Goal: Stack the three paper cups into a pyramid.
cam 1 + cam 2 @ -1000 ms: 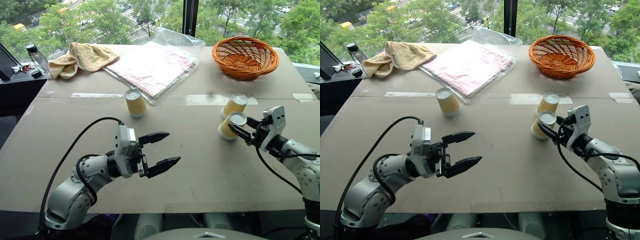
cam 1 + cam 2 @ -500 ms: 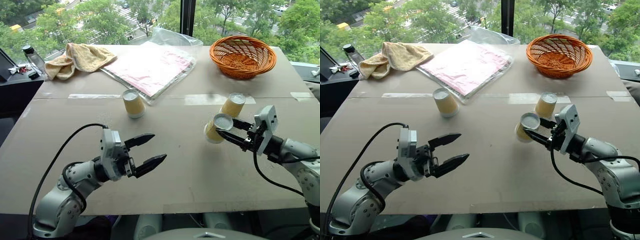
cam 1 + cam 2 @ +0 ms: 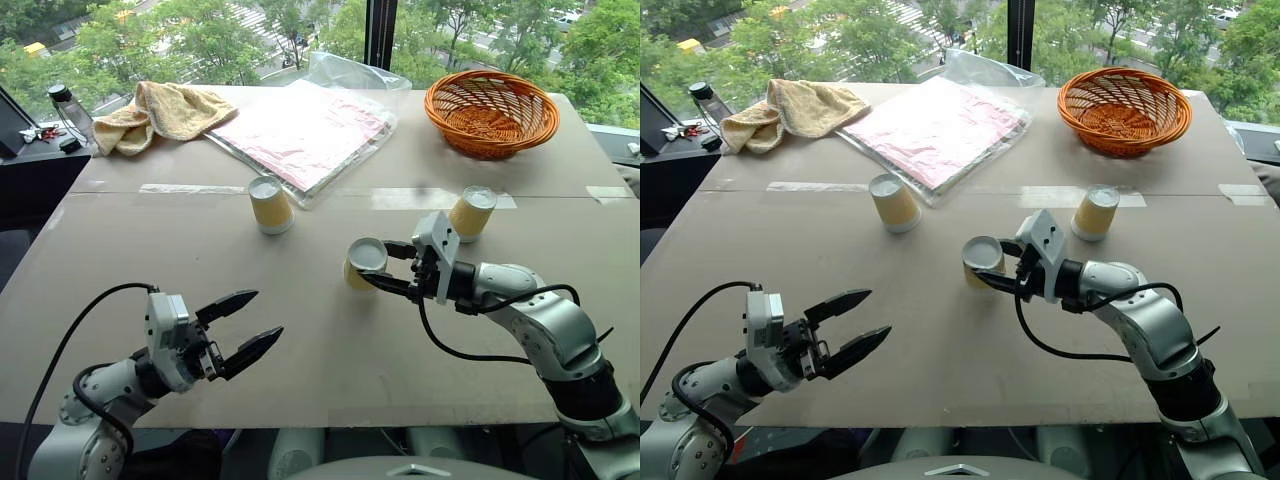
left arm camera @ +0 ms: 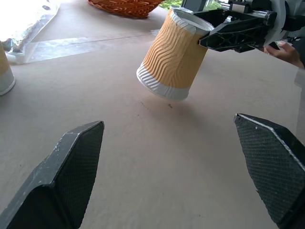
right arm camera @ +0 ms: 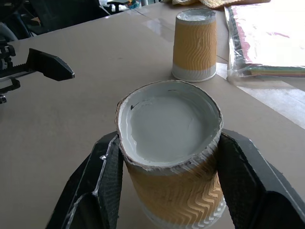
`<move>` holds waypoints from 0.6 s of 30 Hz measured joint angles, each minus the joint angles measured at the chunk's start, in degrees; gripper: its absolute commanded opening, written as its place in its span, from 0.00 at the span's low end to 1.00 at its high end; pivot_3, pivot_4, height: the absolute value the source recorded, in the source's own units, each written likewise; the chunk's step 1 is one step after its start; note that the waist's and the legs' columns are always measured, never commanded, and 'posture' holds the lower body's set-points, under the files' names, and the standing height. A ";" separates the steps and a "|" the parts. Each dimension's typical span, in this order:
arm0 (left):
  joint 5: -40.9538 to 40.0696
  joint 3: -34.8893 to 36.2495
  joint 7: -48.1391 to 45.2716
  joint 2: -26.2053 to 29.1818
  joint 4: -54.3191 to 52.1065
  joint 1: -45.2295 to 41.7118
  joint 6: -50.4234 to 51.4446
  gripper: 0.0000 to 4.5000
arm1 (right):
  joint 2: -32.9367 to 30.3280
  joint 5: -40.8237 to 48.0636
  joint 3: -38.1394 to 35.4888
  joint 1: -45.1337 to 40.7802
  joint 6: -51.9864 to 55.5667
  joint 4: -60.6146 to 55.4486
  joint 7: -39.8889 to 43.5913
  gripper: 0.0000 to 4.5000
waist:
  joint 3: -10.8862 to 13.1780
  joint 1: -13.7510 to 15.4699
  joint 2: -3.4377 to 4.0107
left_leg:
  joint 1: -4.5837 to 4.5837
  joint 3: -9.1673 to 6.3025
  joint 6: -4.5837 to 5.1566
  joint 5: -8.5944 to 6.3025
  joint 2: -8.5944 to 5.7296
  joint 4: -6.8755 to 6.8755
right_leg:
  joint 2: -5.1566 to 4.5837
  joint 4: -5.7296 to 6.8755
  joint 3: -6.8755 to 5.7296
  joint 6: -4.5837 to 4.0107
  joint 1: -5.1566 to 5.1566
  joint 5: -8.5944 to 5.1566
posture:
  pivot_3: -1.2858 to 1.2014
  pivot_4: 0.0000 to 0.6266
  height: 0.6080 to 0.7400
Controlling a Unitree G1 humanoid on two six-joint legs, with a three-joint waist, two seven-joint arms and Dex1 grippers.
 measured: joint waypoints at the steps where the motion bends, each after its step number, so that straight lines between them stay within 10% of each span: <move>1: -0.03 0.36 -0.13 0.00 -0.01 0.59 -0.01 1.00 | 0.54 -0.42 0.43 -0.78 0.00 0.91 0.07 0.46 | 0.00 -0.08 0.00 | 0.01 0.00 0.00 0.00 0.00 0.00 | 0.00 0.00 0.00 0.00 0.00 0.00 | 0.52 0.24 1.00; 18: -0.02 0.49 -0.23 -1.58 -1.26 2.99 -0.29 1.00 | -4.01 0.29 -5.58 1.49 2.43 2.84 1.70 0.46 | -0.01 -0.18 -0.01 | -0.12 -0.05 0.00 0.00 0.01 0.04 | 0.01 0.03 -0.06 0.00 -0.10 0.01 | 0.52 0.24 1.00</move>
